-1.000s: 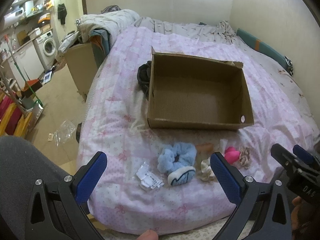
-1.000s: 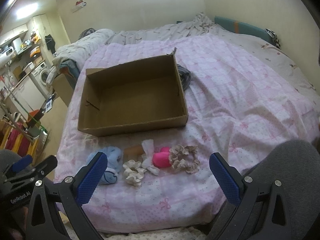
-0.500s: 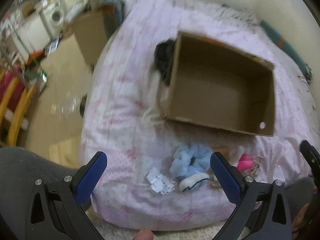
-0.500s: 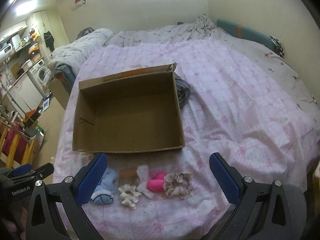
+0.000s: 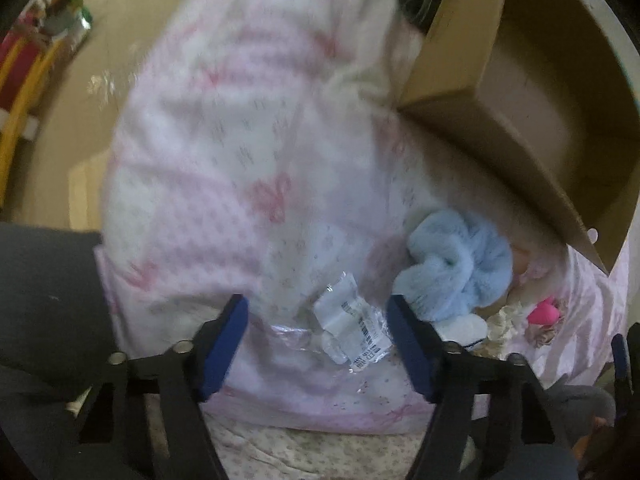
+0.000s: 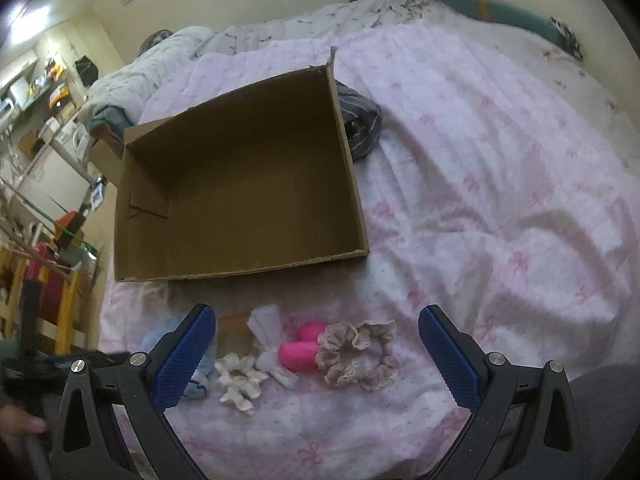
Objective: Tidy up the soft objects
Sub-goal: 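Grasp the clear plastic bag with the left tool while the right tool grasps the lace scrunchie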
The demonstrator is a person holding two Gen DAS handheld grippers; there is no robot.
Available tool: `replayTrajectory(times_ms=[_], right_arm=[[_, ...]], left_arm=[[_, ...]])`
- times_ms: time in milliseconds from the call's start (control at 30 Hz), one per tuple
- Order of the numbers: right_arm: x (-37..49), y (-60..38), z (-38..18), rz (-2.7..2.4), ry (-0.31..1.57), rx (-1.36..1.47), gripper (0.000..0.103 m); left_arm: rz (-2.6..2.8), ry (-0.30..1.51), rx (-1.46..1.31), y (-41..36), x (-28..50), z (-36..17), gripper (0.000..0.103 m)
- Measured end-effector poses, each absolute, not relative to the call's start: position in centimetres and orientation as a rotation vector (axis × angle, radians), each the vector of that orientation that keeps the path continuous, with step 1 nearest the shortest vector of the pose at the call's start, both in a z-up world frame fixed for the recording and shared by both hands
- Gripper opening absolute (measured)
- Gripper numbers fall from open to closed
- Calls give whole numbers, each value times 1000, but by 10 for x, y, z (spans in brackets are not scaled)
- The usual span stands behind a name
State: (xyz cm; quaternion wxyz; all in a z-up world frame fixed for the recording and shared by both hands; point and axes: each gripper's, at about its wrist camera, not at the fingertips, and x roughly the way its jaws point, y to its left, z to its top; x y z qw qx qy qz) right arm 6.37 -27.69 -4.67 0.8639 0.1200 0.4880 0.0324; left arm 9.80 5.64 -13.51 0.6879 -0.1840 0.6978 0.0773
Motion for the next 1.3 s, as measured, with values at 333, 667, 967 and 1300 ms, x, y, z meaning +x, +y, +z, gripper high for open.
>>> replayTrajectory(times_ms=[333, 667, 967, 1300], right_arm=[[67, -279, -55, 68, 1046, 295, 103], [67, -289, -58, 51, 1052, 345, 103], [69, -310, -62, 38, 1078, 432, 103], [83, -321, -110, -83, 1269, 517, 99]], left_arm=[[136, 1587, -212, 26, 93, -155, 40], [125, 1505, -210, 45, 82, -135, 13], [-27, 1335, -143, 21, 96, -69, 13], [-59, 1302, -156, 24, 102, -75, 13]])
